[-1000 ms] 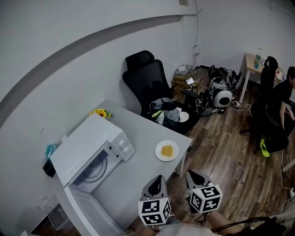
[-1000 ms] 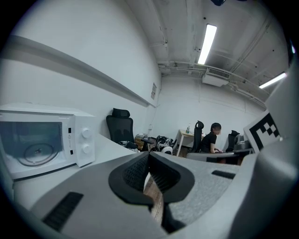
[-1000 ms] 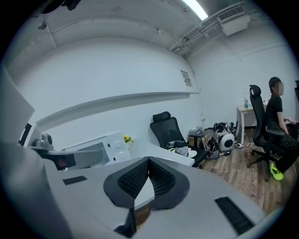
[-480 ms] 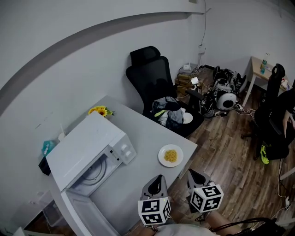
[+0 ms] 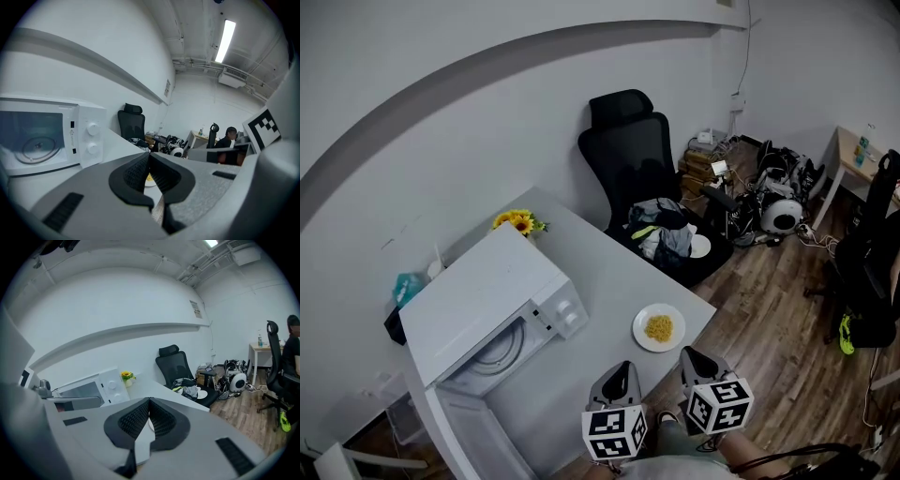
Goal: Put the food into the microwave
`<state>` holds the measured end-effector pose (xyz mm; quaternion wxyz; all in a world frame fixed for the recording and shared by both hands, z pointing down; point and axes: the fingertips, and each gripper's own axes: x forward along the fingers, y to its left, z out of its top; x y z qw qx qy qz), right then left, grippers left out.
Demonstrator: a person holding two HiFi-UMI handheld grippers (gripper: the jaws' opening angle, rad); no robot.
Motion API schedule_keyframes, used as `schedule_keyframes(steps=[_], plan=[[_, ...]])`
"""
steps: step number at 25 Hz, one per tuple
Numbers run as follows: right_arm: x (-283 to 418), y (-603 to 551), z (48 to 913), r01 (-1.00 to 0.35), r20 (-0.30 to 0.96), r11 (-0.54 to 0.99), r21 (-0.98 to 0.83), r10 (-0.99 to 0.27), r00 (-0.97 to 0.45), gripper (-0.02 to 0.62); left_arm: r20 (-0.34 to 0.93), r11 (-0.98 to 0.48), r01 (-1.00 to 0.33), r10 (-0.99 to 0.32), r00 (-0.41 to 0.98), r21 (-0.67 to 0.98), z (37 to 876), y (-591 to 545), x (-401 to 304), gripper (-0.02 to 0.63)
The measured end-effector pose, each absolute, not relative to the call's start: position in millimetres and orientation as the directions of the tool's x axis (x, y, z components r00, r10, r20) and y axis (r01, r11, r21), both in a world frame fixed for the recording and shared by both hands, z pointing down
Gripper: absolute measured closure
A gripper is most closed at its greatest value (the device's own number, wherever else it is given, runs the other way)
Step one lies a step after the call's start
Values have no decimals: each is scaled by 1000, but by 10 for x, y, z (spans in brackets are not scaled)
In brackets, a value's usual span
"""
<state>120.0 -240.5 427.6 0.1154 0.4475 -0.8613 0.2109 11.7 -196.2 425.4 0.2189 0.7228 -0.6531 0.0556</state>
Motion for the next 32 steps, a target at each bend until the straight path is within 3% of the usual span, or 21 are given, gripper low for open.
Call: schedule_keyframes(steps=[22,23,26,32], plan=[[1337,-3106,4740,-815,466,508,-278,-671,-577,575,467,-7,-967,-875,130,256,4713,-2666,289,601],[1335,-3131,4776,-817,470,503,-281,-670,-575,575,475,-3,-965,-870,133,264,4760,-2685,283,594],[1344,-3206,4912,-822,486,491,-289,-664,-568,569,505,11,-956,-851,146,294,4947,-2736,270,480],[1413,-3419,5245,-837,522,457,-301,-656,-545,549,560,70,-952,-821,115,298,5331,-2858,165,480]])
